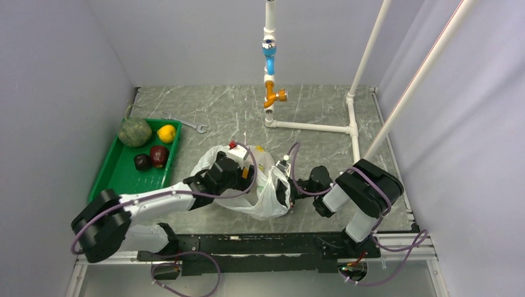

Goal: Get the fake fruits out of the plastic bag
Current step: Adjust the plastic bag at the center of the board, then take out the fake fruit from the plastic bag, then place the fake fruit in the bin.

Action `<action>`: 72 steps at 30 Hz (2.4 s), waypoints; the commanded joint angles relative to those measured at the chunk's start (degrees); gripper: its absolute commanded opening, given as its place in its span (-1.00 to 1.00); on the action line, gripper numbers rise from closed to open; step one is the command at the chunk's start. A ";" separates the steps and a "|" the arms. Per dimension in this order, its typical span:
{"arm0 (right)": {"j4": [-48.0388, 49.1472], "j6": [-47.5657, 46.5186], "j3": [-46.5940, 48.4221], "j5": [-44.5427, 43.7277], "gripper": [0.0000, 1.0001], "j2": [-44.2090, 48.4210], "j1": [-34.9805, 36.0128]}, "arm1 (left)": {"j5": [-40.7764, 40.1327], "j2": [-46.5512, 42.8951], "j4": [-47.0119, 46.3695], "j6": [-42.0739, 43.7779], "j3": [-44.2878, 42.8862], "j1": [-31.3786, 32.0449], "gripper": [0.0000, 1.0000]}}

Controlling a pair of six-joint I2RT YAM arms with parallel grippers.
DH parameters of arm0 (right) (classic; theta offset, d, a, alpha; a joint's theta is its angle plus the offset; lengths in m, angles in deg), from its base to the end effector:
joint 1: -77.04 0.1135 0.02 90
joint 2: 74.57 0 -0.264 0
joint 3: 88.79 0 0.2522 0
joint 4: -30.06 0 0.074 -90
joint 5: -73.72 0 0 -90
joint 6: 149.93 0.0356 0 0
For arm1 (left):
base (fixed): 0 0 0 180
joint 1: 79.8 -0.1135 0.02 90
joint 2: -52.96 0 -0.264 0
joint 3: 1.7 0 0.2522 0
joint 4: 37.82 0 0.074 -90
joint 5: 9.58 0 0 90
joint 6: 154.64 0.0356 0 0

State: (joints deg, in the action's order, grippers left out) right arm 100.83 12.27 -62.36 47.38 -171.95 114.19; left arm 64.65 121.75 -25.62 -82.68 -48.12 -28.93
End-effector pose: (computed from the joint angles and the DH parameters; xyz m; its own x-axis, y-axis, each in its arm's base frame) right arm 0.1609 0.1619 0.1366 -0.9360 -0.1792 -0.3030 -0.2979 -0.0555 0.9530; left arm 0.1633 -0.1854 0.2022 -0.5279 0.1767 -0.8307 0.4646 0.8788 -0.1084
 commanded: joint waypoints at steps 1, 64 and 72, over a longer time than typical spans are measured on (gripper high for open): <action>11.26 -0.71 1.00 0.99 -1.00 2.14 -0.21 | -5.01 7.54 -19.54 5.10 -1.84 -1.43 0.99; -60.01 -43.15 1.55 -21.33 -1.00 34.13 -6.98 | -28.48 -16.68 46.39 0.80 -24.54 -23.53 -0.61; -59.97 -42.91 1.54 -21.17 -1.00 36.19 -6.95 | -34.00 -16.42 49.37 -14.76 -16.62 -34.65 -0.70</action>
State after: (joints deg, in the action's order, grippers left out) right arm 39.26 -29.76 -62.25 24.84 -136.11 107.35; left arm 36.89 105.95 20.89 -87.47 -65.94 -62.63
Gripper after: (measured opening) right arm 0.008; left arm 0.576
